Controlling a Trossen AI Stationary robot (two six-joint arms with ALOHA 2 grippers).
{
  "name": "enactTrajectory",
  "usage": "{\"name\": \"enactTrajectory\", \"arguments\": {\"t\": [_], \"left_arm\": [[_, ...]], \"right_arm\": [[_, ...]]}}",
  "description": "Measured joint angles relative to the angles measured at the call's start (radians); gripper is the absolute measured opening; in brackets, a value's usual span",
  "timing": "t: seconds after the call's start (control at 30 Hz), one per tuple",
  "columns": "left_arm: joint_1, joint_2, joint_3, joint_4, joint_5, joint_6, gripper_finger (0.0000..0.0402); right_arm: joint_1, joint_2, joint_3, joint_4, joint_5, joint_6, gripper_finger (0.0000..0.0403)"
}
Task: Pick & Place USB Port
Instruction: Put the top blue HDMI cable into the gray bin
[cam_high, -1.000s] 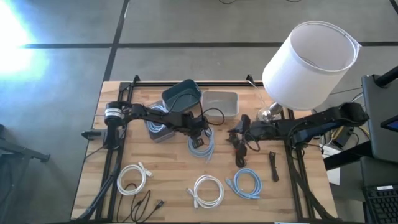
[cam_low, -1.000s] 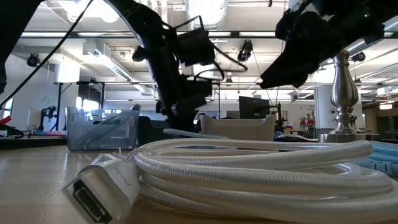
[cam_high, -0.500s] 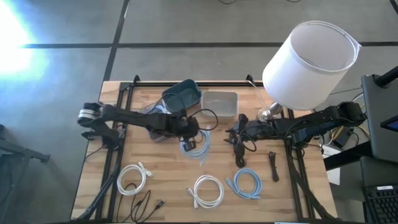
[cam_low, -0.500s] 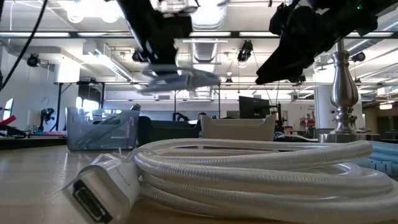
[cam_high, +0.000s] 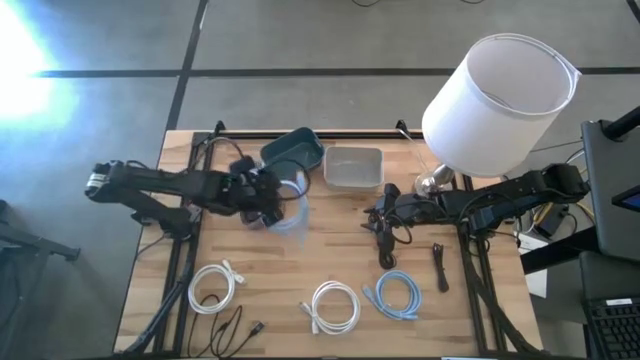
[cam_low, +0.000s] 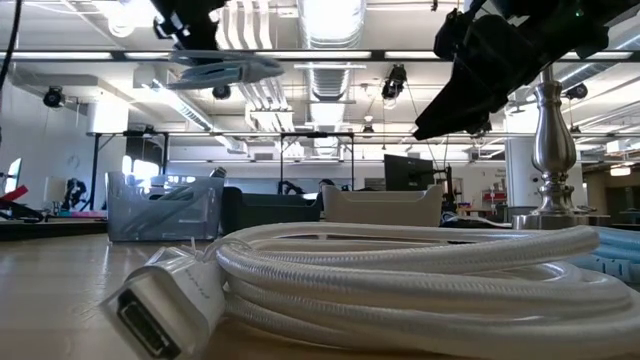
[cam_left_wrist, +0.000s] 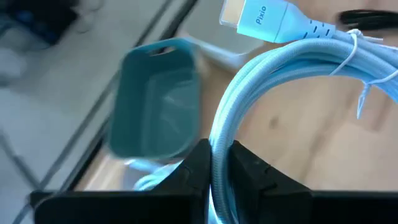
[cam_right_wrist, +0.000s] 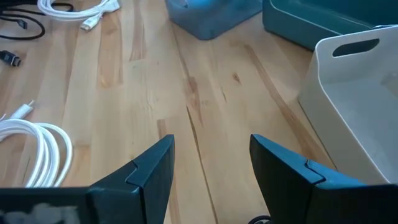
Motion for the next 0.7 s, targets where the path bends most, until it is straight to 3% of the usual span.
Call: {"name": "enactTrajectory", "arguments": {"t": [0.3,0.47,0.7], "left_arm": [[0.025,-0.182,-0.248,0.007,-0.031,-0.139,0.0041],[0.051,-0.278,-0.442,0.166,-0.096,-0.196,0.0041],[0.135,-0.367,-0.681,0.410,-0.096,-0.192,0.0041]], "right_arm": [[0.000,0.000,0.000,0.001,0.000,0.000,0.0205],[0.000,0.000,-0.001,0.001,0.001,-0.013,0.0205],[0.000,0.001,0.004,0.009,0.001,-0.048,0.0205]]}}
